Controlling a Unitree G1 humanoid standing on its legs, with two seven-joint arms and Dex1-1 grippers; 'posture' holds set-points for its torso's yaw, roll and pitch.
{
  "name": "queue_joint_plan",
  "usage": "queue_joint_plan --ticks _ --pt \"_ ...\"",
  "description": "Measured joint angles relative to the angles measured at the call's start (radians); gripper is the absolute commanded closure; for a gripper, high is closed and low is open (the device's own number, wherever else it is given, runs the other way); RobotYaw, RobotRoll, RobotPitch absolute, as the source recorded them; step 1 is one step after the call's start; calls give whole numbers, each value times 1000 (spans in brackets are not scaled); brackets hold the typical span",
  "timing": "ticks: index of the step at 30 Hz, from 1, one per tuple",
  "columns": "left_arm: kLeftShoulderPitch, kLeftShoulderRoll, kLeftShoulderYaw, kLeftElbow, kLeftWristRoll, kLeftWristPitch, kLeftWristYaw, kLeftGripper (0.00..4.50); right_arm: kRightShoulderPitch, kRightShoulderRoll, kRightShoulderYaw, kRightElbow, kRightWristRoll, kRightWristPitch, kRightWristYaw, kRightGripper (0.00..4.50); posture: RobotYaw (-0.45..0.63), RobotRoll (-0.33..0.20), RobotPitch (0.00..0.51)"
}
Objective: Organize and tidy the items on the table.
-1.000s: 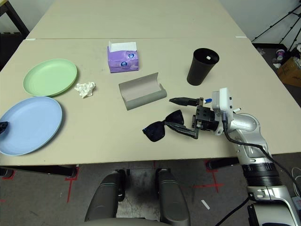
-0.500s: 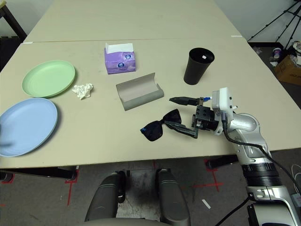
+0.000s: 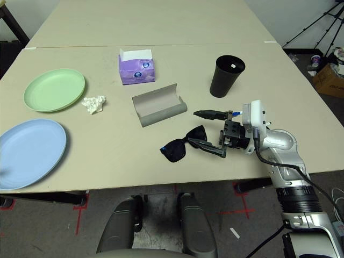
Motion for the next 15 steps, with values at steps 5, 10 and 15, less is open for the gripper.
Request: queue_joint_plan --ticks 5,10,15 --pt "-125 -1 -19 -24 -19 22 26 4473 -2 5 2 1 -7 -2 0 0 -26 0 135" --pt "-279 17 -87 55 -8 10 34 4473 -2 9 3 0 -8 -3 -1 0 -20 0 131" --pt "-490 29 -191 260 74 -119 78 4473 -7 21 14 1 -11 -7 -5 0 -17 0 129"
